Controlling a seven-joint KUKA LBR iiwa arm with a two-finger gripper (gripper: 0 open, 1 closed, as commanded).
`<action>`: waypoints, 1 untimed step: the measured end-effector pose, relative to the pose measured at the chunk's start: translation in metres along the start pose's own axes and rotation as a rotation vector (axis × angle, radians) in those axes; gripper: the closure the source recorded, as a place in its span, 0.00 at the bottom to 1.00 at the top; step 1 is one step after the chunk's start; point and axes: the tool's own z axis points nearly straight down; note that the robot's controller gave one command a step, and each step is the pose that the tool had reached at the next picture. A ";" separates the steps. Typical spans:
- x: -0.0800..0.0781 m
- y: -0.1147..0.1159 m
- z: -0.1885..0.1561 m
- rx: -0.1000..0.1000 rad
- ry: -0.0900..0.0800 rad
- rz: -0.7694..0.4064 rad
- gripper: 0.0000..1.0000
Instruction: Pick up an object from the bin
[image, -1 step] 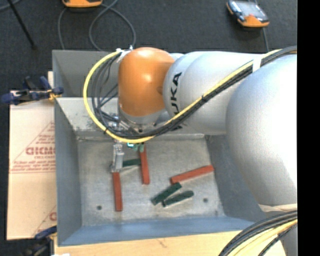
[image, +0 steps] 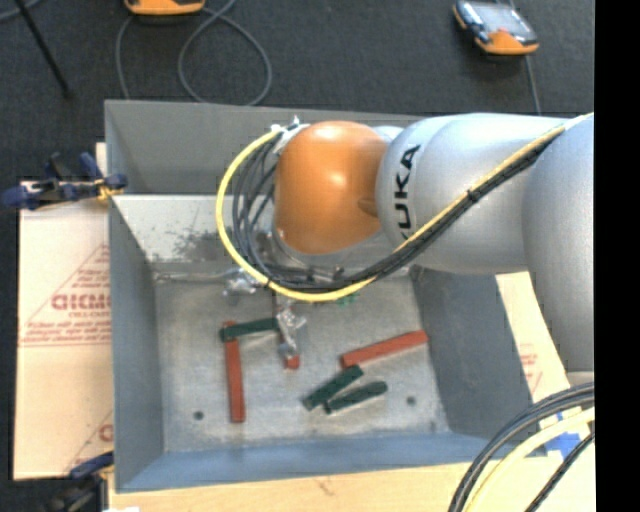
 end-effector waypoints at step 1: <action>0.008 -0.057 0.050 -0.001 0.003 0.073 0.00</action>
Offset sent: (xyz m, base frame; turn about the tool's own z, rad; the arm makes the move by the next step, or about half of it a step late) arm 0.0264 -0.0465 -0.0477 0.0644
